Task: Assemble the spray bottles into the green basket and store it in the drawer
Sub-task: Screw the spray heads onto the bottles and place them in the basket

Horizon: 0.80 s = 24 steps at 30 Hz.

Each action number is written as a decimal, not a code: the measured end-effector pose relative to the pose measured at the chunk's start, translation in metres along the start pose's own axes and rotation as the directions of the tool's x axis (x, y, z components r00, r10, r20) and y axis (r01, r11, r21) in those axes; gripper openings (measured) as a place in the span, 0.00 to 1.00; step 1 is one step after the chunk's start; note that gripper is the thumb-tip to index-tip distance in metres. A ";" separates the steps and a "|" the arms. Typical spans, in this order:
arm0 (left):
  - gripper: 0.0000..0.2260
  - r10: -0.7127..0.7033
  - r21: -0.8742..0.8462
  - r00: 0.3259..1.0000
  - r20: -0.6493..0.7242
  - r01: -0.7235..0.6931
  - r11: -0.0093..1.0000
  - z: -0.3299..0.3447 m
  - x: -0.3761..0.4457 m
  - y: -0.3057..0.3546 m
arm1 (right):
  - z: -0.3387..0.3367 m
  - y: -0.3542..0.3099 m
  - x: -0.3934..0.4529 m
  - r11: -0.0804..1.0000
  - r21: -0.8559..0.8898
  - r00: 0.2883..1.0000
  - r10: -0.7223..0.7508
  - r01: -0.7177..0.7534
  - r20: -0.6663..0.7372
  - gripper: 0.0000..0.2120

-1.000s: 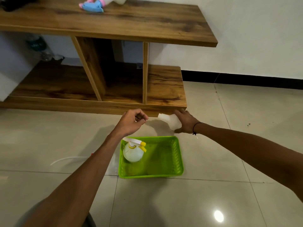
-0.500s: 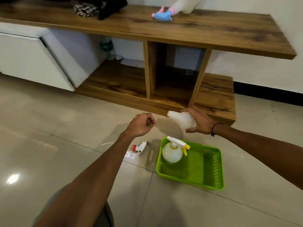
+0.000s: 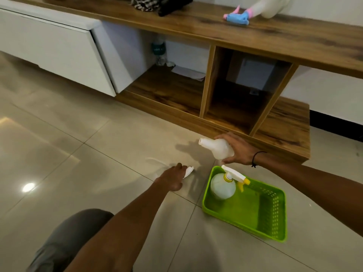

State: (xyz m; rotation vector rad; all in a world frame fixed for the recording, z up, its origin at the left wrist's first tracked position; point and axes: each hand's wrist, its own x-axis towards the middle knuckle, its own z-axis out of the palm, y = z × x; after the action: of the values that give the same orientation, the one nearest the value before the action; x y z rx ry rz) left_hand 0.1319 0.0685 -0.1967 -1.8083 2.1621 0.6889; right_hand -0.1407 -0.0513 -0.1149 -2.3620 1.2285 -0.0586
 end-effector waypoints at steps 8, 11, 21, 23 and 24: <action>0.19 -0.099 -0.047 0.956 -0.276 0.089 0.995 -0.010 0.006 0.008 | 0.000 0.005 -0.013 1.000 0.026 1.000 0.005 -0.005 -0.003 0.46; 0.19 -0.209 -0.479 0.925 -0.317 0.035 0.877 -0.034 0.012 0.014 | -0.004 0.008 -0.018 0.999 0.038 0.999 0.031 -0.030 -0.027 0.45; 0.10 -0.458 -0.938 0.818 -0.347 -0.292 0.188 -0.114 0.017 0.018 | -0.012 0.022 -0.034 0.995 0.072 0.989 0.076 -0.067 -0.130 0.45; 0.10 -0.465 -0.925 0.816 -0.343 -0.379 0.018 -0.129 0.019 0.018 | -0.011 0.024 -0.036 0.995 0.076 0.988 0.082 -0.073 -0.134 0.45; 0.10 -0.470 -0.911 0.813 -0.342 -0.410 -0.047 -0.134 0.019 0.018 | -0.011 0.024 -0.037 0.993 0.083 0.987 0.091 -0.080 -0.136 0.46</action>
State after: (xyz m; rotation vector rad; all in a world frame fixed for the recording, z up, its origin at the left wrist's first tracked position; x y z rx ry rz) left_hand 0.1256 -0.0123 -0.0871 -3.0647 1.6943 2.6810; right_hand -0.1837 -0.0383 -0.1092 -2.2681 1.3666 -0.2425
